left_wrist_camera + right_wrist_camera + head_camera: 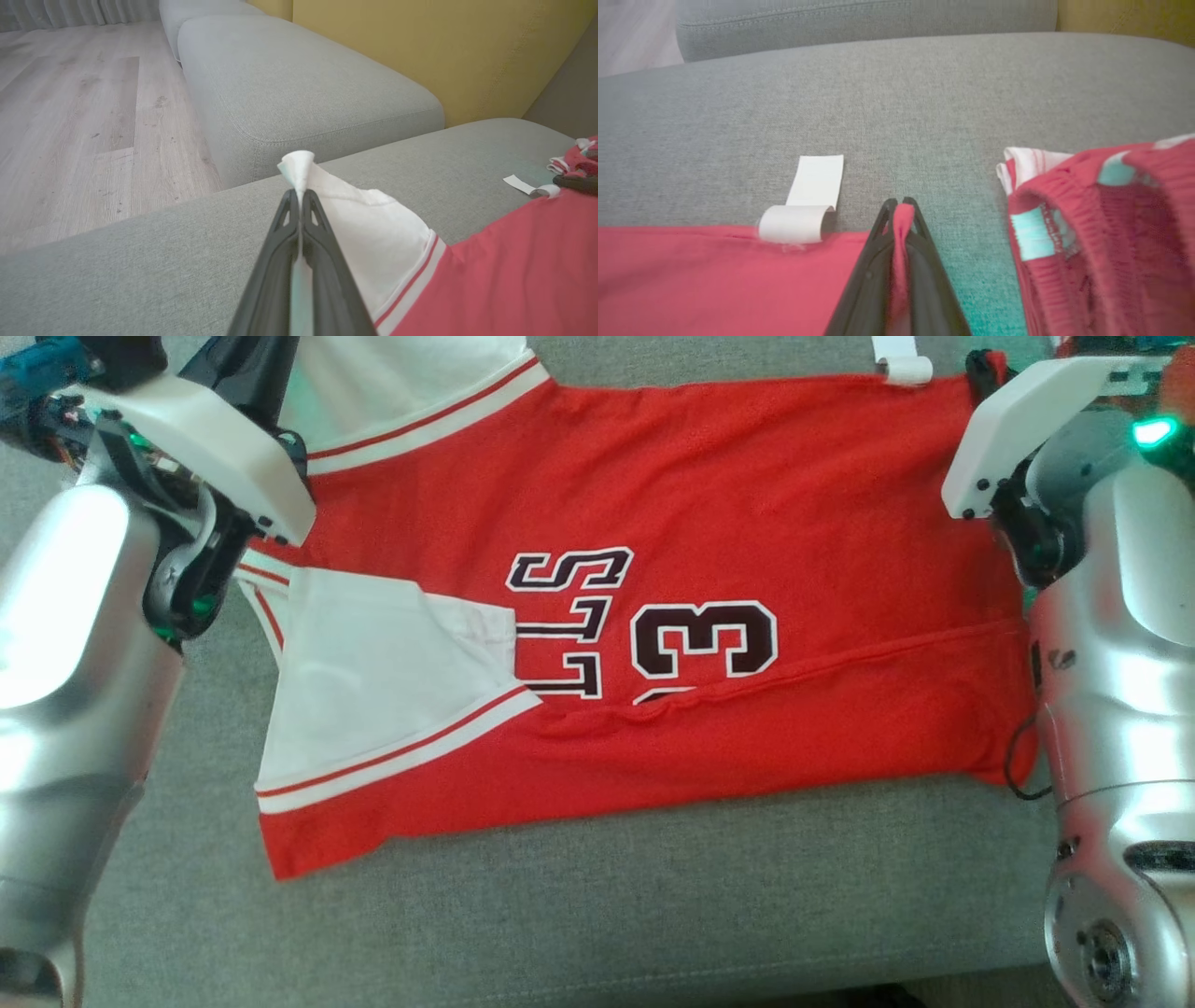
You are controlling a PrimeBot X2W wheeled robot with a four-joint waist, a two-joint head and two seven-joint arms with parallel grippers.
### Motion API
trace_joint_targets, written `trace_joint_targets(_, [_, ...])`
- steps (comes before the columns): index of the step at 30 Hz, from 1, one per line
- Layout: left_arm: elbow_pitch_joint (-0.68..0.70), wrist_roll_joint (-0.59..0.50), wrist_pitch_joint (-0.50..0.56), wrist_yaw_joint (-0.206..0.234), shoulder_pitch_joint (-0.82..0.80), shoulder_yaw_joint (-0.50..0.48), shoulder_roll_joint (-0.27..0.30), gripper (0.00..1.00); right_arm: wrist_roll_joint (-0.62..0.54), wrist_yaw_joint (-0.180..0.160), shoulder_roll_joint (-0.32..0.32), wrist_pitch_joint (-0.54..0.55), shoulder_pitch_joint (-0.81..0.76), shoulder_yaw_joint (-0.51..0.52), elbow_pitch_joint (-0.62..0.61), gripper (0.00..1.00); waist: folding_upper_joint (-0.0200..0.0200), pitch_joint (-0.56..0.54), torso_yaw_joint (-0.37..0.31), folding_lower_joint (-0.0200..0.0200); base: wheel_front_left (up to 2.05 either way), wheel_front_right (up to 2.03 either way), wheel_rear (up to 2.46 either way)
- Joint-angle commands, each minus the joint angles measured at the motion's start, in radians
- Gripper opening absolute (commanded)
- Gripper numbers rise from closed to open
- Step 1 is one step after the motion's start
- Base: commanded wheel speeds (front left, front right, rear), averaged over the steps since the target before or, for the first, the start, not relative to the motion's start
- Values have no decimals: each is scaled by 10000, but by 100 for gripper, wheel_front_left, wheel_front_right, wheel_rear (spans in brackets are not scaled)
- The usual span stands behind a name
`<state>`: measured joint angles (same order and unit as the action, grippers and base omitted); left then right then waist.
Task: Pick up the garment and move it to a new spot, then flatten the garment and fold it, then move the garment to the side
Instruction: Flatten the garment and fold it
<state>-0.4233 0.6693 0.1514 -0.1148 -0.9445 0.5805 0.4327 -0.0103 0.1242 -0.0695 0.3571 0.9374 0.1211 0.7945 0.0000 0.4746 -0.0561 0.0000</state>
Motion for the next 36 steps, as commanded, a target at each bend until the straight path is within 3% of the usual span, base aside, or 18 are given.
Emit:
trace_joint_targets(1, [288,103,-145,0,-370,-412,421,0,35,65,83,-202,391,-319,-339,0,0,-107,-48,0,0,0,0])
trace_joint_targets(8, [451,308,-521,35,171,-555,545,0,574,65,-92,-653,-85,-1232,-601,0,0,-621,-107,0,0,0,0])
trace_joint_targets(14, [860,653,-1023,225,1370,-774,711,0,1212,65,-620,-989,-1228,-1875,-1167,0,0,-1185,1,0,0,0,0])
trace_joint_targets(21, [1533,983,-1535,530,2864,-873,721,0,1823,65,-973,-1205,-2391,-1945,-1825,0,0,-1706,176,0,0,0,0])
trace_joint_targets(34, [2143,1270,-2577,1016,5351,-689,363,0,2134,65,-809,-1679,-4705,-1744,-3355,0,0,-2331,345,0,0,0,0])
trace_joint_targets(35, [2137,1227,-2655,1058,5471,-649,340,0,2116,65,-762,-1759,-4834,-1711,-3437,2,0,-2358,342,0,0,0,0])
trace_joint_targets(36, [2109,1178,-2731,1112,5587,-609,315,0,2100,65,-707,-1875,-4948,-1658,-3509,14,0,-2382,336,0,0,0,0])
